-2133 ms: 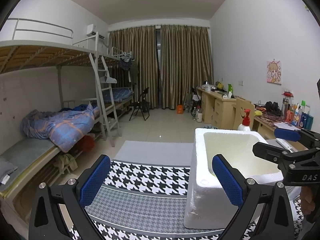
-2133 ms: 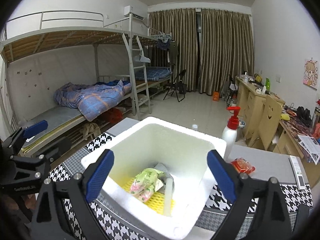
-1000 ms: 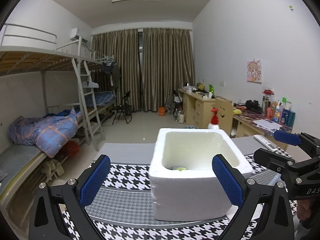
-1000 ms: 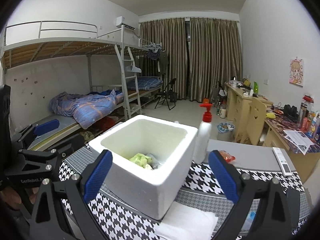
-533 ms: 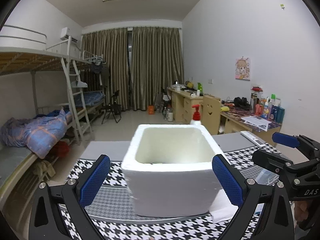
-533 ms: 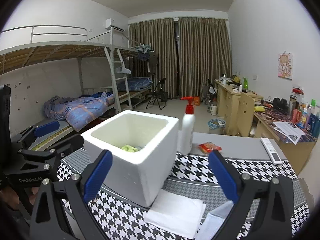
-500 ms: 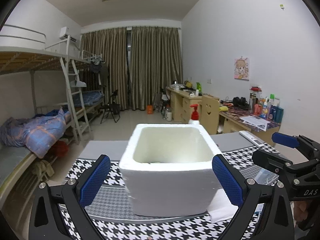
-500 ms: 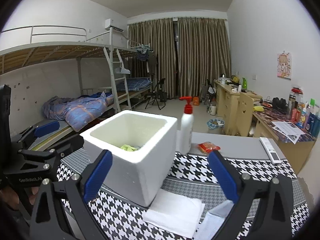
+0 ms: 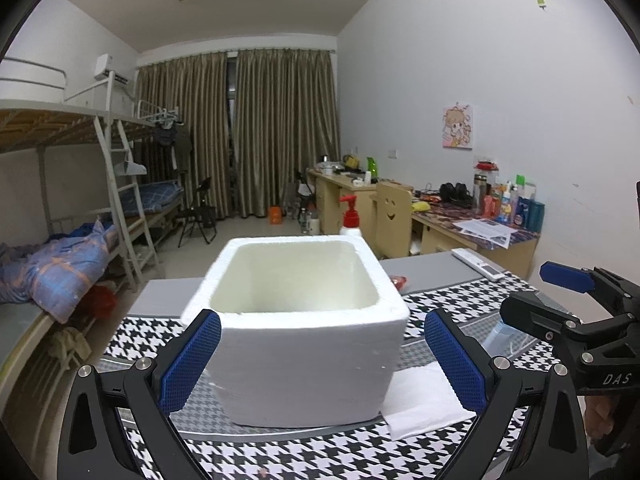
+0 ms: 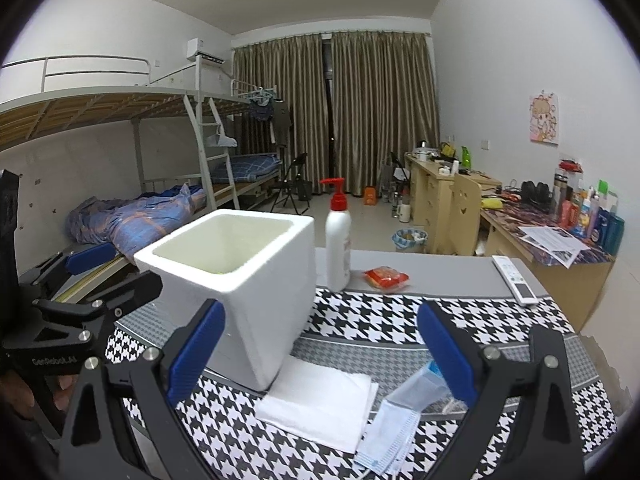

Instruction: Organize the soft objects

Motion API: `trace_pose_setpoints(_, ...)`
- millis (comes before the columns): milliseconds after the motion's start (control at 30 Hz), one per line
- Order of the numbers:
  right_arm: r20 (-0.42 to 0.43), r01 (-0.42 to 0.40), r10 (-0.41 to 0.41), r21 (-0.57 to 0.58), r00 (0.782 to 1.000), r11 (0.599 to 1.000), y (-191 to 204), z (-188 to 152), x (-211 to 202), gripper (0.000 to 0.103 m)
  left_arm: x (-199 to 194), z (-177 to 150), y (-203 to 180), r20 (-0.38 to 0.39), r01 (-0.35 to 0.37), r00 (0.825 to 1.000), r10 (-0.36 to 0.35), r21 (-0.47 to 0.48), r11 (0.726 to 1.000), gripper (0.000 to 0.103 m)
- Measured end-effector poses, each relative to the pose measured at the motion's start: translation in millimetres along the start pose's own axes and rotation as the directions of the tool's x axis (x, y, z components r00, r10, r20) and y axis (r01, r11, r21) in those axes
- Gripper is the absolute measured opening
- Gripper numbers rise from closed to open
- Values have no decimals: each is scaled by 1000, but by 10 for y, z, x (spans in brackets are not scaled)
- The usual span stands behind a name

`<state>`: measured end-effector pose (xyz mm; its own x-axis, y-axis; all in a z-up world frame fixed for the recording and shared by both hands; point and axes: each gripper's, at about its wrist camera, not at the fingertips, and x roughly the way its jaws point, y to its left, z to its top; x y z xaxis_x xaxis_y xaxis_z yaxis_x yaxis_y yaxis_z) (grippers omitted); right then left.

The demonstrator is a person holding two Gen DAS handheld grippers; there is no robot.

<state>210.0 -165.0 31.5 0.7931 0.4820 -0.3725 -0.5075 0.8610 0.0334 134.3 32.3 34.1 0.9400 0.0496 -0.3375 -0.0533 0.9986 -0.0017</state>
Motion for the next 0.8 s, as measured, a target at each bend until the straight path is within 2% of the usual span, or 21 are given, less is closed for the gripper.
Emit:
trace_pose_setpoints(333, -17, 48, -47, 24, 999, 999, -165, -143, -76, 99, 51, -79, -201, -24, 68, 997, -68, 11, 998, 102)
trace_pose_setpoints(800, -54, 90, -87, 46, 995, 995, -334, -300, -94, 99, 198, -172, -420, -51, 94, 994, -92, 27, 995, 102)
